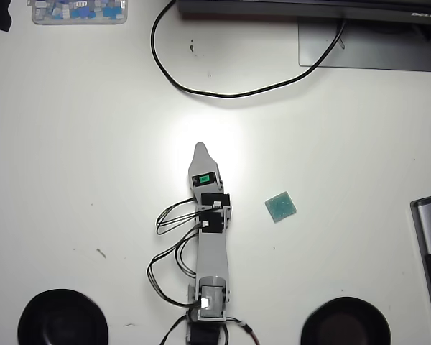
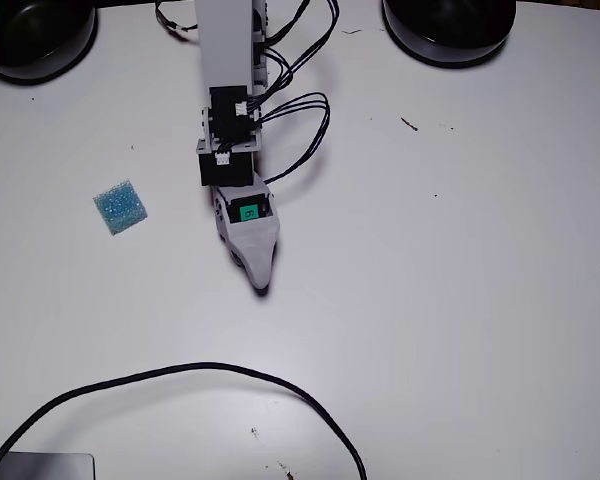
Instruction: Grab the Blue cube
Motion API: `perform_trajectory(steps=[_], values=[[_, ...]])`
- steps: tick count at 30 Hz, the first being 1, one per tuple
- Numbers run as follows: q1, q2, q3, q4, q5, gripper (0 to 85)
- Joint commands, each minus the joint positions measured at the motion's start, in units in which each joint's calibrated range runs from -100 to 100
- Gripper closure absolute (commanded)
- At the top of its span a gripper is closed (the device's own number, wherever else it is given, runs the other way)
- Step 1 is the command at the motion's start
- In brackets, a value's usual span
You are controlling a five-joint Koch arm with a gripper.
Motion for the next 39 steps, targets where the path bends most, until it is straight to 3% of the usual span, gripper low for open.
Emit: perform_trajectory(steps=[1,19,23,34,39], values=[[0.68,-4.10,0.73,0.46,-0.78,37.6],[0.78,-4.10,0.73,0.38,-0.93,38.0],[0.59,-4.23,0.73,-0.10,-4.64,38.0],[-1.27,-14.03,1.10,-4.91,-8.64,38.8],[-3.08,-18.03,1.00,-5.87,-12.75,38.8]])
